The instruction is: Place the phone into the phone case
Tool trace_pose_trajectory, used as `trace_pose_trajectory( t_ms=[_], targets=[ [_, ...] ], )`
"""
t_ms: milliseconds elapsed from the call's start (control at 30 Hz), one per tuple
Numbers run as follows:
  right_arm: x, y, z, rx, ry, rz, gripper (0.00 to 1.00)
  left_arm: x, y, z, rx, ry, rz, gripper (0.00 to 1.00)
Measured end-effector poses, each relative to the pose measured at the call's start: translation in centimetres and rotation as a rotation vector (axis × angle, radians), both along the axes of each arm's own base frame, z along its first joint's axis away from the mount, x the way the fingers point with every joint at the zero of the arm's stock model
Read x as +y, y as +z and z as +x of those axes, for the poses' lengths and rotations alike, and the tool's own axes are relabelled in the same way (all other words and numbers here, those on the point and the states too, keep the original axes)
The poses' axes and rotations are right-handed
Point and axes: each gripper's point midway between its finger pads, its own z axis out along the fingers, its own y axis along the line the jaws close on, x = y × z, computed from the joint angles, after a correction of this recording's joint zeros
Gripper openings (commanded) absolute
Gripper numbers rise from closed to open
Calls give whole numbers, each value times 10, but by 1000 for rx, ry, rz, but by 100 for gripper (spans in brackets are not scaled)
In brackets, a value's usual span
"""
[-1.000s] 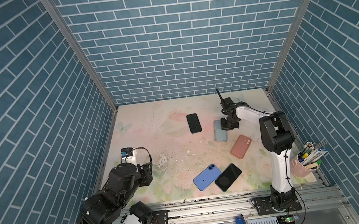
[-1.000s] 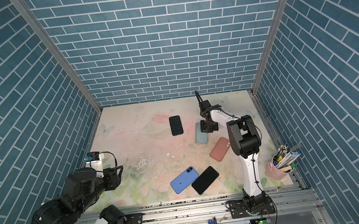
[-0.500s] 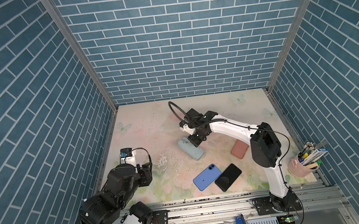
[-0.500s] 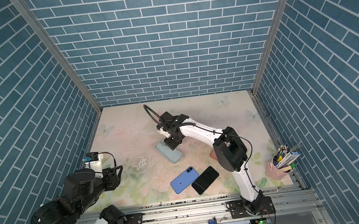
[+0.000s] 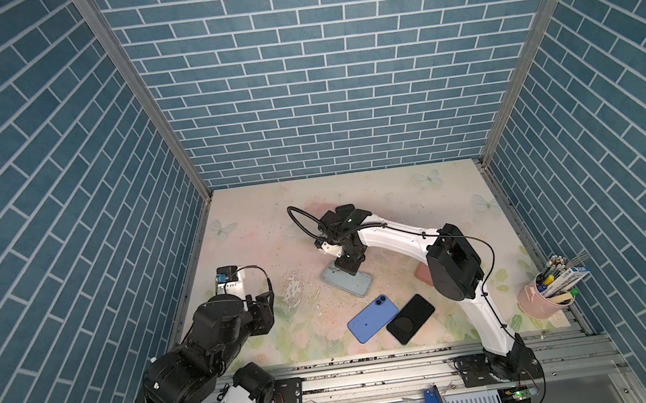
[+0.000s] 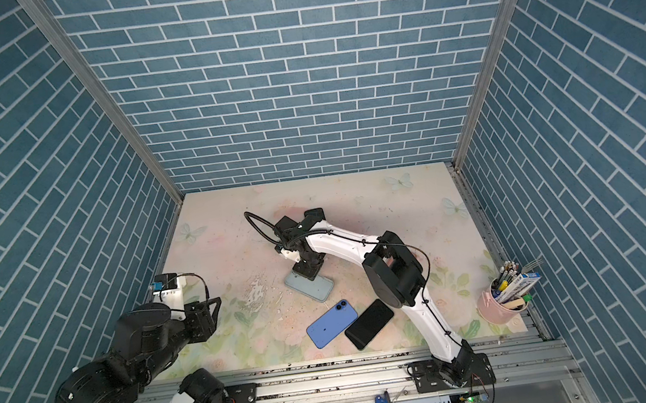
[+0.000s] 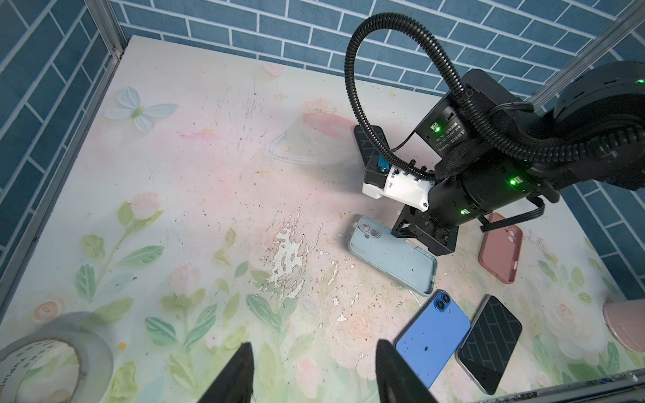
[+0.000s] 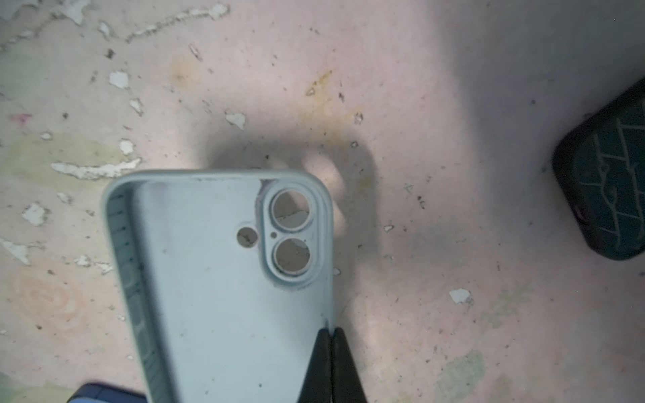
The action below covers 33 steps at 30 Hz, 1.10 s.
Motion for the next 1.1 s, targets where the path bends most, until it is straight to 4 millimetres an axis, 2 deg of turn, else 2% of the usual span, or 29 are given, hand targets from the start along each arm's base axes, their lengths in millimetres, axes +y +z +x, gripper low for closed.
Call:
trace_pose_trajectory(
  t_ms=[567,600,633,700,733,833,933,1000,1100],
  targets=[
    [-9,-16,1,-10,40,-90,2,0,0,0,0,0,0,58],
    [-9,-16,2,-15,43,-94,15,0,0,0,0,0,0,58],
    [-10,-17,2,-21,46,-100,34,0,0,0,0,0,0,57],
    [-11,-17,4,-35,55,-112,56,0,0,0,0,0,0,58],
    [-11,-17,5,-43,55,-118,63,0,0,0,0,0,0,58],
    [-12,-15,8,-62,53,-124,69,0,0,0,0,0,0,58],
    [-16,-10,7,-81,26,-109,80,0,0,0,0,0,0,58],
    [-27,1,-1,-89,0,-96,84,0,0,0,0,0,0,58],
    [-47,34,-17,-117,-59,-33,87,0,0,0,0,0,0,58]
  ],
)
